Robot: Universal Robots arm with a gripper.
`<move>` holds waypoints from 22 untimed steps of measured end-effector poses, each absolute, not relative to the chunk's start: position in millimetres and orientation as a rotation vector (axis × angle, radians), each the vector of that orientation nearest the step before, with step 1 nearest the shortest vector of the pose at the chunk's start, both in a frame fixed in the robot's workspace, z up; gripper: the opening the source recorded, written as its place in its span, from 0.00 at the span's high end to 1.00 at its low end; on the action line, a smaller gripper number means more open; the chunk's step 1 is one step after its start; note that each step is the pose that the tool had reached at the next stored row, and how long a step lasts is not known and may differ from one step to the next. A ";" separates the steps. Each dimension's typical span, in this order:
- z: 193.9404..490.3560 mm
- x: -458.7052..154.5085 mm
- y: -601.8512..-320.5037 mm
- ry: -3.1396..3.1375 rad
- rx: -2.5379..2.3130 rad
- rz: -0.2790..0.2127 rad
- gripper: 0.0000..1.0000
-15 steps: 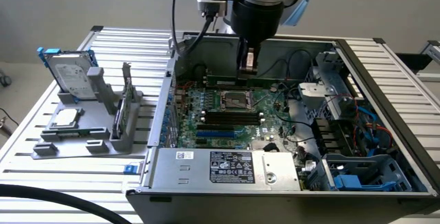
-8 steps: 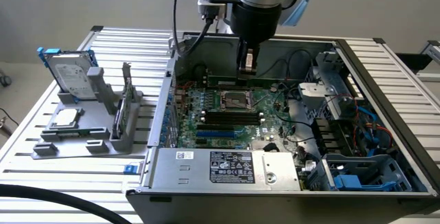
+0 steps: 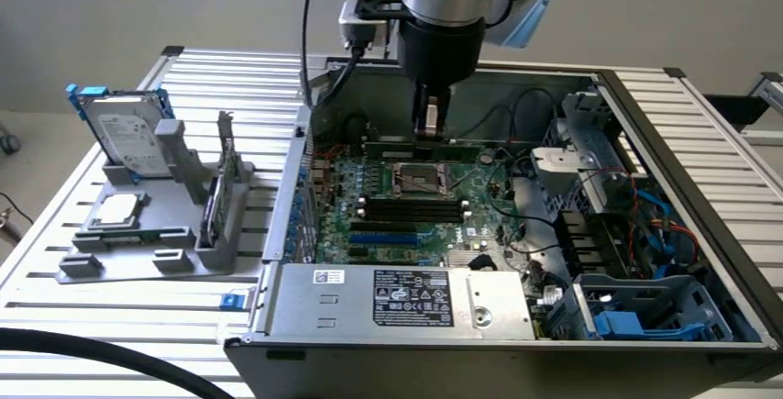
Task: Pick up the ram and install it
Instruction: 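Pick up the ram and move it above insertion slot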
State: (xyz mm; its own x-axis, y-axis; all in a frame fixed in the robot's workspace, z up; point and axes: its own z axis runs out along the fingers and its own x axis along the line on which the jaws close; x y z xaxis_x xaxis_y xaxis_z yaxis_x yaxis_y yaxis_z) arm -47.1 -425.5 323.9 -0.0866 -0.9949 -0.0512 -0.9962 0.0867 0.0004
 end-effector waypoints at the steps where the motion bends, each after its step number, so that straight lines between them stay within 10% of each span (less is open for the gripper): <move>1: 322.3 -47.3 -425.0 2.286 -2.096 0.051 0.86; 22: 284.3 -47.5 -423.2 2.280 -2.092 0.040 0.86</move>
State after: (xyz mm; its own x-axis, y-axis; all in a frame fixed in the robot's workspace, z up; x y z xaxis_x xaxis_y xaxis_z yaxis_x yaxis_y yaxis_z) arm -47.5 -423.2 284.3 -0.0854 -0.9950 -0.0524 -0.9962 0.0862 -0.0133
